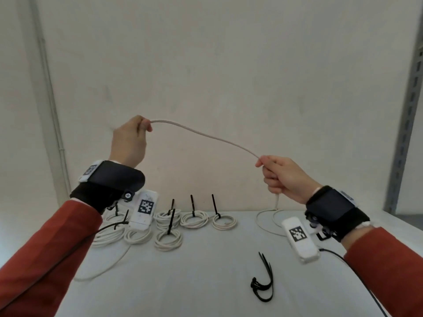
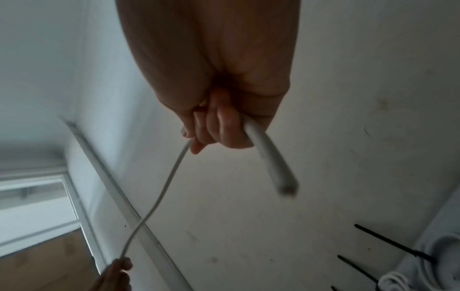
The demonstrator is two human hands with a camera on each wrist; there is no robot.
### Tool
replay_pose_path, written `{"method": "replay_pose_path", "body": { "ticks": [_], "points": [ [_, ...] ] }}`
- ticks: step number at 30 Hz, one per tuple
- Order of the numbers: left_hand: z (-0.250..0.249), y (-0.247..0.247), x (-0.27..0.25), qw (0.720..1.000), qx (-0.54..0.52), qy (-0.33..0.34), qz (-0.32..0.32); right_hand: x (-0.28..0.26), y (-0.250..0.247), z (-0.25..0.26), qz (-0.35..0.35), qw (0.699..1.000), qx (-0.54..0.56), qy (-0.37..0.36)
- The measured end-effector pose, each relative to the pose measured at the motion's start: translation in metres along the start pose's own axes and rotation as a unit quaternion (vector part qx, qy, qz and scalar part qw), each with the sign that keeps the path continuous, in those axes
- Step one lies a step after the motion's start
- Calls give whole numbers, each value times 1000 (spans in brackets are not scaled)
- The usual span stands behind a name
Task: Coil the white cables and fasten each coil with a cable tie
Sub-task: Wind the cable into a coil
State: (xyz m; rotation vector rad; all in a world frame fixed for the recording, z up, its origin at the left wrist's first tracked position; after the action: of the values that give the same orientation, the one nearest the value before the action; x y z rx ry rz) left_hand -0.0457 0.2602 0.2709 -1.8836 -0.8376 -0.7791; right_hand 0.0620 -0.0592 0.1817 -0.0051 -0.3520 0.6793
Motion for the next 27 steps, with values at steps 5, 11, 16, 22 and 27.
{"method": "replay_pose_path", "body": {
  "ticks": [5, 11, 16, 22, 27],
  "points": [
    [14, -4, 4, 1000, 10, -16, -3, -20, 3, 4, 75, 991, 94, 50],
    [14, 19, -10, 995, 70, 24, 67, -37, 16, 47, 157, 924, 333, -100],
    [-9, 60, -61, 947, 207, 157, 191, -40, 13, 86, 90, 897, 364, -234],
    [-70, 67, -121, 883, 272, 311, 223, -31, 28, 92, -30, 926, 247, -284],
    [-97, 56, -136, 855, 304, 371, 197, -17, 54, 77, -39, 959, -130, -248]
  ]
}}
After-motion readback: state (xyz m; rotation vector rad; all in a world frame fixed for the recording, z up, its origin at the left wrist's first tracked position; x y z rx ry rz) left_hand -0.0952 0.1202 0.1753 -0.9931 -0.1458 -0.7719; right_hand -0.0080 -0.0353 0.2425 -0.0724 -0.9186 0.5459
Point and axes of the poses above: each hand's wrist, its own x-axis towards the middle knuckle, its own y-axis out of the palm, z = x × y, the point moved 6 cm from there along x, towards the middle knuckle, and after that the axes turned 12 degrees about z, right-handed, at the moved point
